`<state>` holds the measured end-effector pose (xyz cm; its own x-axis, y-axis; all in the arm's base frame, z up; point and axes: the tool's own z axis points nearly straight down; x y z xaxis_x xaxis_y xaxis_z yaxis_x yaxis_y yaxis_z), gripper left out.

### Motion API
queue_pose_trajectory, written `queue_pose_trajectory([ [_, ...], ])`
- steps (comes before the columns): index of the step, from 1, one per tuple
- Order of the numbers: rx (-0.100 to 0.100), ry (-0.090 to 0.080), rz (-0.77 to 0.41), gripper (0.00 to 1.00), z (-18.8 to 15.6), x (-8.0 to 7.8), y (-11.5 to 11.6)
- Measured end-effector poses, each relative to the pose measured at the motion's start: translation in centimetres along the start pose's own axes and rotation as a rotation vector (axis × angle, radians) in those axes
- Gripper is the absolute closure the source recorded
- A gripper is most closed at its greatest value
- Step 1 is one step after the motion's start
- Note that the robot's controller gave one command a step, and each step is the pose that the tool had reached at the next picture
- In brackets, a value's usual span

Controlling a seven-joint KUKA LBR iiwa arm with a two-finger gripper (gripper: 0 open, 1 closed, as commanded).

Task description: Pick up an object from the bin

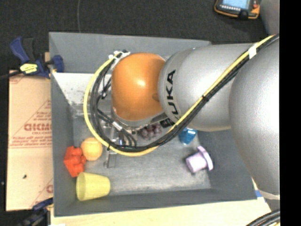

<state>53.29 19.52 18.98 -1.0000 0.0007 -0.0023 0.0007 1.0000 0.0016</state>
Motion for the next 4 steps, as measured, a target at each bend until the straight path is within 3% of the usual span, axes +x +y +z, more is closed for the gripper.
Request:
queue_pose_trajectory([
  [1,-0.006,-0.007,-0.045,0.00,9.4,3.7,3.2],
  [2,-0.006,-0.021,0.087,0.00,7.4,-4.2,2.1],
  [3,-0.006,-0.011,-0.042,0.00,5.9,6.3,3.2],
  [4,-0.007,-0.029,0.048,0.00,12.0,-5.5,1.3],
])
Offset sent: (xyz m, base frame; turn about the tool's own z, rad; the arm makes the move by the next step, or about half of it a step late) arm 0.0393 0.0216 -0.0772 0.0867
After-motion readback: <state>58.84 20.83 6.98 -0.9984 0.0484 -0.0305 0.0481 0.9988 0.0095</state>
